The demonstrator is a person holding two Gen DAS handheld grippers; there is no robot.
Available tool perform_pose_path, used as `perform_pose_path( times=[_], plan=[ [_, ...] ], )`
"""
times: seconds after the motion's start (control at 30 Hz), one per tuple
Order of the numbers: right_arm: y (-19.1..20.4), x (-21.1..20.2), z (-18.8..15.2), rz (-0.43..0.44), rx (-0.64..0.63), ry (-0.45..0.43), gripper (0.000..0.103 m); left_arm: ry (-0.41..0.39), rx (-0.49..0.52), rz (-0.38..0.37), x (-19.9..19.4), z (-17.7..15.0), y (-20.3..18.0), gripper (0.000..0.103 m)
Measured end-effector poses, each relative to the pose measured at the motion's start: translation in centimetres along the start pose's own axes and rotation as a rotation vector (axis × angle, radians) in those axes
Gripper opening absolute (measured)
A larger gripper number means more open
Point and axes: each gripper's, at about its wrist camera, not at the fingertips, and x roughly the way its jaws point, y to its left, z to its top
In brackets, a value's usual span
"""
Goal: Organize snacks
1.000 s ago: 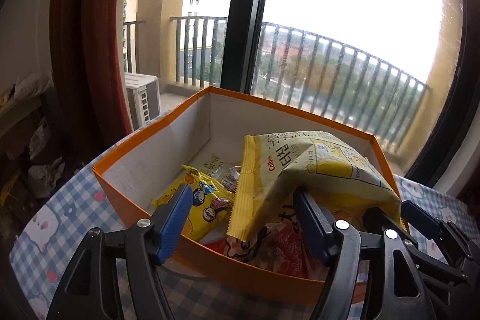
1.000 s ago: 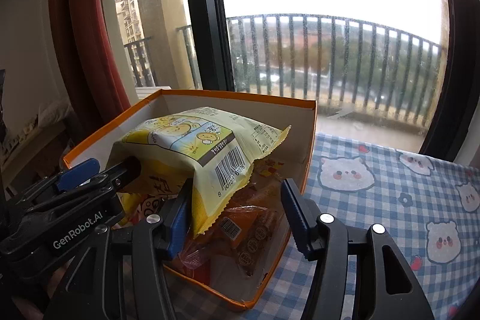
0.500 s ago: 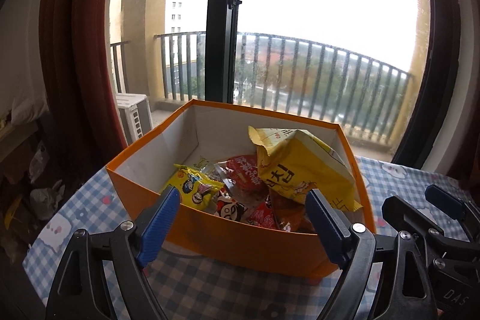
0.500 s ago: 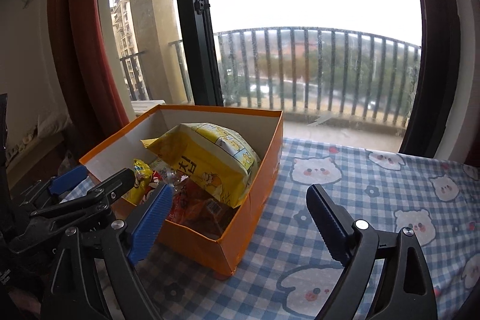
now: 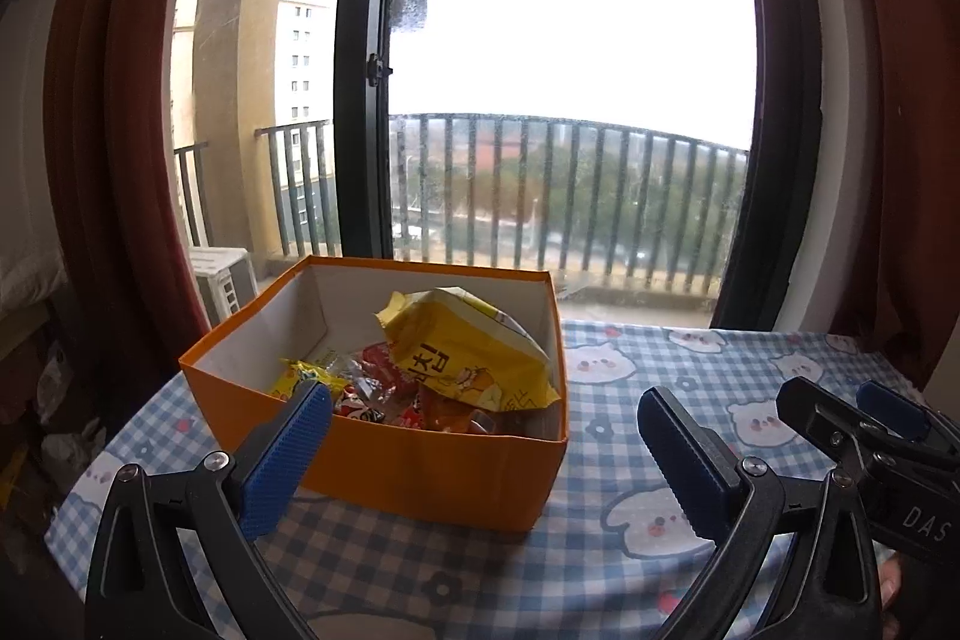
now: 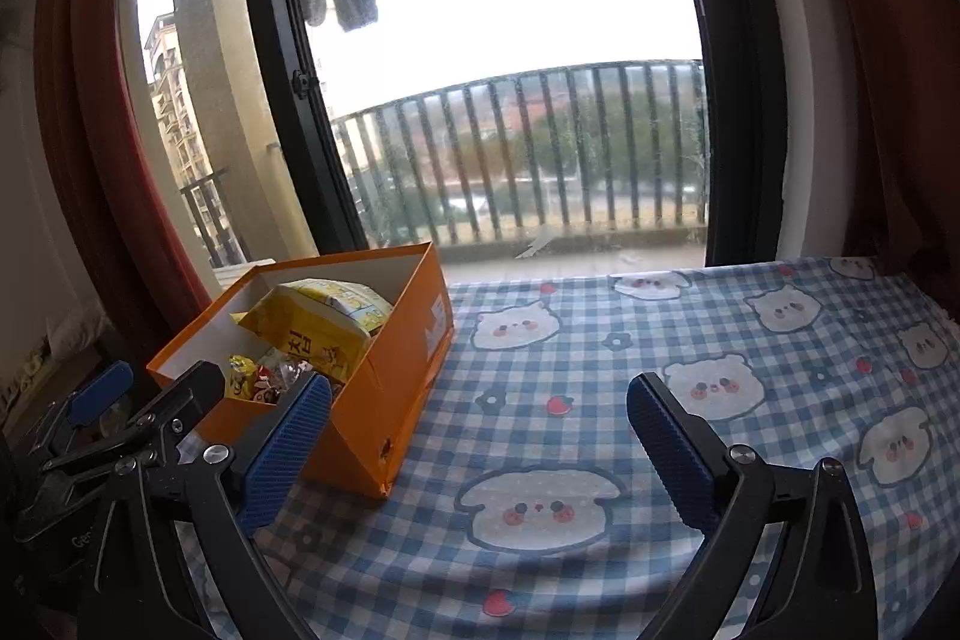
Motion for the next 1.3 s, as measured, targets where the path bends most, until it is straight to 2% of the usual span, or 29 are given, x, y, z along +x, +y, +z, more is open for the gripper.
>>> perform_pose_path(
  times=[0.23, 0.43, 0.6, 0.8, 1.3],
  plan=[
    [-3.2, -3.4, -0.8, -0.066, 0.021, -0.037, 0.101, -0.002, 0.025, -0.048, -2.0, -1.0, -3.1, 0.102],
    [-5.0, -6.0, -2.0, -0.114, -0.017, -0.072, 0.102, 0.015, 0.039, -0.065, -3.4, -2.2, -5.4, 0.103],
    [-6.0, -7.6, -2.9, -0.129, -0.046, -0.089, 0.103, -0.008, 0.049, -0.057, -5.1, -2.8, -6.7, 0.103],
    [-7.2, -9.2, -3.5, -0.119, -0.017, -0.096, 0.103, -0.017, 0.036, -0.058, -6.6, -3.7, -6.9, 0.102],
    [-6.5, -10.8, -4.1, -0.17, -0.046, -0.129, 0.103, -0.008, 0.041, -0.076, -7.6, -4.7, -7.5, 0.103]
  ],
)
